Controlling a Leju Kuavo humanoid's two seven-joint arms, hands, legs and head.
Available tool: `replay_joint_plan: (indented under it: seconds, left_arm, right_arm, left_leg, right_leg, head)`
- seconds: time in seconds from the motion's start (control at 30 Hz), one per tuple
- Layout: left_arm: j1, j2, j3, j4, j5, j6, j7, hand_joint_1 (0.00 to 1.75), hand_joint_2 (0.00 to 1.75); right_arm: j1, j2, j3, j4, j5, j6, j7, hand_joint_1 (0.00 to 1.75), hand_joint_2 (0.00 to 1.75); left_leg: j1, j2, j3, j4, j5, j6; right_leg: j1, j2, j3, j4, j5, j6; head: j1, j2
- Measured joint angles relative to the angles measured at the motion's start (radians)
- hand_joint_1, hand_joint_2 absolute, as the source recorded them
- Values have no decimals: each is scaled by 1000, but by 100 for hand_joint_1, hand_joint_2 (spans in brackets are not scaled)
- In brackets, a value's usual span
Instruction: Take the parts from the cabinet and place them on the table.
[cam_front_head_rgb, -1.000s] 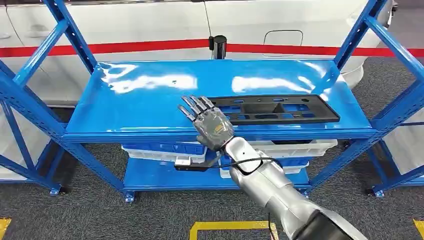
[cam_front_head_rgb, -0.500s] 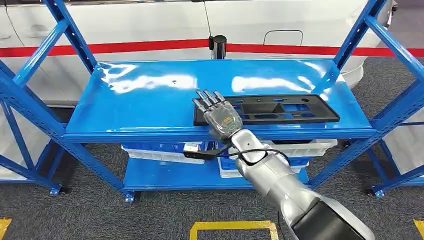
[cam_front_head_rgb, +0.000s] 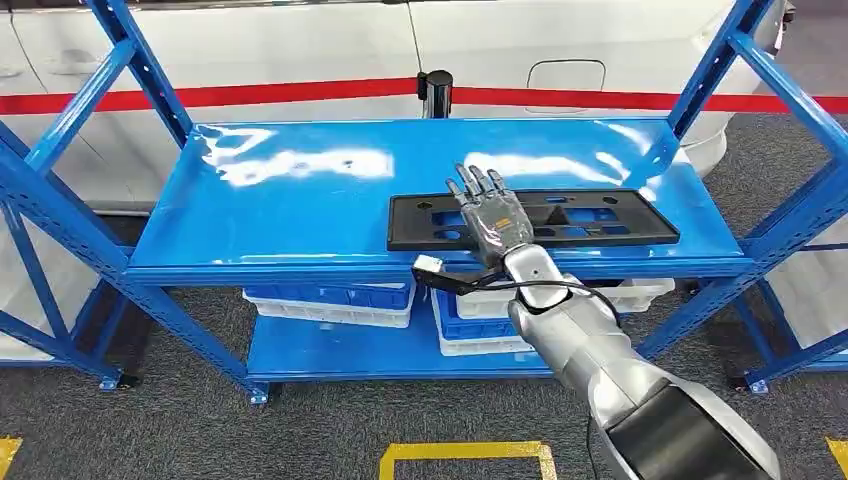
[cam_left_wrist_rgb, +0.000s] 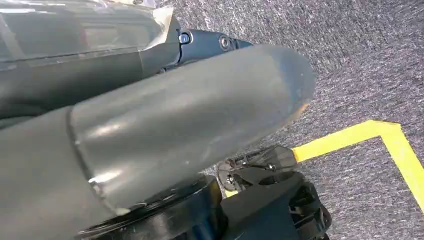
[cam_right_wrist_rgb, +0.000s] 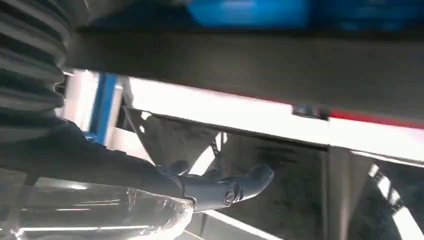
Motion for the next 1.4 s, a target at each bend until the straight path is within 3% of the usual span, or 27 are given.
replay_joint_plan:
  seconds: [0.23, 0.27, 0.4, 0.57, 0.77, 0.83, 0.9, 1.1, 1.17, 1.27, 1.3, 1.33, 1.37, 1.4]
  left_arm:
    - [0, 0, 6, 0, 6, 0, -74, 0, 0]
    - [0, 0, 11, 0, 8, -7, -87, 0, 175]
    - [0, 0, 19, 0, 15, -12, -117, 0, 175]
    - [-1, -3, 27, 0, 6, 75, -240, 0, 175]
    - [-2, -5, 58, 0, 40, 84, -294, 0, 175]
    - [-3, -6, 71, 0, 49, 95, -269, 0, 175]
    - [-6, -8, 88, 0, 61, 91, -183, 0, 175]
    - [-8, -8, 101, 0, 45, 92, -143, 0, 175]
    - [-9, -7, 101, 0, 26, 104, -120, 0, 175]
    - [-9, -8, 94, 0, -20, 114, -104, 0, 175]
    - [-9, -9, 87, 0, -34, 114, -102, 0, 175]
    - [-9, -9, 81, 0, -42, 115, -101, 0, 175]
    - [-10, -11, 77, 0, -48, 116, -98, 0, 175]
    - [-10, -13, 74, 0, -54, 118, -97, 0, 175]
  right_arm:
    - [5, -22, -30, 22, -10, -12, -17, 175, 175]
    - [6, -23, -34, 24, -7, -20, -22, 175, 175]
    - [9, -25, -40, 26, -4, -29, -27, 175, 175]
    - [11, -25, -57, 24, 10, -75, -77, 173, 175]
    - [11, -15, -63, -12, 33, -141, -119, 175, 175]
    - [11, -15, -71, -46, 28, -146, -141, 175, 175]
    - [20, -16, -91, -108, 15, -147, -178, 175, 175]
    - [51, -24, -143, -251, 7, -152, -206, 175, 175]
    - [59, -27, -154, -273, 2, -152, -214, 175, 175]
    - [70, -31, -170, -280, -10, -152, -222, 175, 175]
    - [76, -33, -176, -280, -12, -152, -224, 175, 175]
    - [83, -34, -182, -280, -13, -152, -226, 175, 175]
    - [91, -37, -187, -280, -10, -152, -228, 175, 175]
    - [96, -40, -190, -281, -10, -152, -229, 175, 175]
  left_leg:
    - [0, 0, 0, 0, 0, 0]
    - [0, 0, 0, 0, 0, 0]
    - [0, 0, 0, 0, 0, 0]
    - [0, 1, 0, 0, 0, 0]
    - [0, 1, -2, 0, 0, 0]
    - [0, 0, -2, 0, 0, 0]
    - [0, 1, -2, 0, 0, 0]
    - [0, 0, -2, 0, 0, 0]
    - [-2, -1, -6, 7, -2, 4]
    - [0, -1, -11, 11, -2, 4]
    - [-1, -1, -10, 11, 1, 6]
    - [-1, 0, -10, 3, 10, 16]
    - [13, 7, -5, -11, 23, 24]
    - [10, 8, -5, -17, 27, 27]
  right_leg:
    - [0, 0, 0, 0, 0, 0]
    - [0, 0, 0, 0, 0, 0]
    - [0, 0, 0, 0, 0, 0]
    - [0, 0, 0, 0, 0, 0]
    - [0, 0, 0, 0, 0, 0]
    - [0, 0, 0, 0, 0, 0]
    - [0, 0, -1, 0, 0, 0]
    - [0, 0, -2, 0, 0, 0]
    - [-14, 0, -3, -2, 3, 3]
    - [-16, 0, -4, -2, 5, 6]
    - [-17, 0, -3, -4, 8, 9]
    - [-16, 3, -3, -6, 15, 17]
    - [-11, -2, -13, 5, 0, 15]
    - [-12, -9, -24, 25, -18, 11]
  head:
    - [0, 0]
    - [0, 0]
    - [0, 0]
    - [0, 0]
    - [0, 0]
    - [0, 0]
    - [0, 0]
    - [0, 0]
    - [-1, 0]
    - [-1, 0]
    - [0, 0]
    - [-1, 0]
    - [1, 0]
    - [0, 0]
